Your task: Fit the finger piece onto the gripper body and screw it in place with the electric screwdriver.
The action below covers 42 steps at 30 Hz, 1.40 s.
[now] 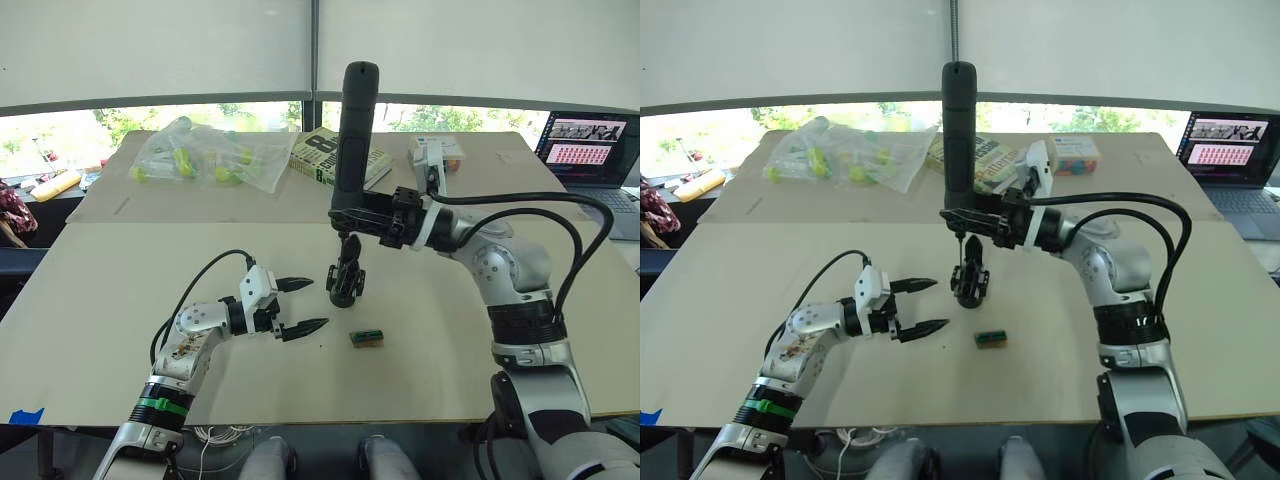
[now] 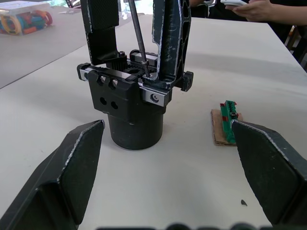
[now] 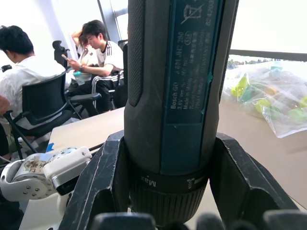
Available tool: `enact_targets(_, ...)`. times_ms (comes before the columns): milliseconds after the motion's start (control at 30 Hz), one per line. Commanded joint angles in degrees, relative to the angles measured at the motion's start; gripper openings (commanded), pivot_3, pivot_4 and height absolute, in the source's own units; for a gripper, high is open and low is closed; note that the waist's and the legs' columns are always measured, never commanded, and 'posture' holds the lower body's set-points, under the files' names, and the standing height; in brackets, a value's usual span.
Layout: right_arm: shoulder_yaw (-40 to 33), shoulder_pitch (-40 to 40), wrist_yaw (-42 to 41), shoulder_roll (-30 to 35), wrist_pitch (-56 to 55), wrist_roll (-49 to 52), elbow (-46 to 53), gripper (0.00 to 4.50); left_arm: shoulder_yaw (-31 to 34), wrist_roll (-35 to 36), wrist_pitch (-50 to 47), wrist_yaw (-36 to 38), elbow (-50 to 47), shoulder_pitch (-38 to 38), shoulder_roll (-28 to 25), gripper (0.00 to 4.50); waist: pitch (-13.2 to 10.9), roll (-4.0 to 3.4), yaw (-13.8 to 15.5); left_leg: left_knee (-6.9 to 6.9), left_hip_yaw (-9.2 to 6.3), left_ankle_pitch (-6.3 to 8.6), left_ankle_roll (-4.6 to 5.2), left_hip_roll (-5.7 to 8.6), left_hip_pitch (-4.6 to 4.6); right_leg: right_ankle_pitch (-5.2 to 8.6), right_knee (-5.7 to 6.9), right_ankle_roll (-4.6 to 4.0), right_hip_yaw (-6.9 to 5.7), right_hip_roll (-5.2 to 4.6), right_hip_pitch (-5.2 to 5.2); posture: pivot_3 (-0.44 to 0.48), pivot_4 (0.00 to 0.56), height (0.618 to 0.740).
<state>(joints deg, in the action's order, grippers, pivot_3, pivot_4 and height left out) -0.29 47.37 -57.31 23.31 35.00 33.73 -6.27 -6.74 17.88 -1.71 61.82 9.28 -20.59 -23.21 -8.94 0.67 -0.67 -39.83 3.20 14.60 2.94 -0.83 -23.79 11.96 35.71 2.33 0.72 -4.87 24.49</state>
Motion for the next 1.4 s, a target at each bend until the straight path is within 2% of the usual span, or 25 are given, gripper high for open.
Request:
enact_targets(33, -1.31, 1.06, -0.80, 0.64, -2.25, 0.43, 2.93, 1.92, -0.26, -0.80, 0.47, -0.77, 0.08, -1.39, 0.53, 4.50, 0.00, 0.00, 0.01, 0.00, 0.00, 0.00, 0.00, 0.00, 0.00, 0.00, 0.00, 0.00, 0.00, 0.00, 0.00, 0.000, 0.150, 0.740)
enact_targets(400, -1.32, 0.93, -1.37, 0.40, -2.65, -0.03, 3.12, 1.92, -1.45, -4.96, 3.05, -3.23, 7.40, -6.19, 2.64, 4.50, 0.00, 0.00, 0.01, 0.00, 0.00, 0.00, 0.00, 0.02, 0.00, 0.00, 0.01, 0.00, -0.02, 0.01, 0.00, 0.000, 0.150, 0.740)
enact_targets(767, -1.14, 0.78, -1.78, 0.35, -2.91, -0.41, 3.47, 1.92, -3.40, -8.10, 5.17, -2.35, 16.53, -12.62, 5.87, 4.50, -0.01, 0.02, 0.02, -0.01, 0.01, 0.00, 0.00, 0.05, -0.04, 0.00, 0.03, 0.01, -0.03, 0.01, 0.00, 0.000, 0.150, 0.740)
enact_targets(1400, -0.75, -0.20, -1.97, 0.61, -3.49, -1.14, 4.48, 1.92, -3.99, -10.94, 7.36, -2.21, 24.77, -17.32, 9.98, 4.50, -0.02, 0.04, 0.02, -0.01, 0.01, 0.00, 0.00, 0.06, -0.06, -0.01, 0.05, 0.02, -0.04, 0.02, 0.00, 0.000, 0.150, 0.740)
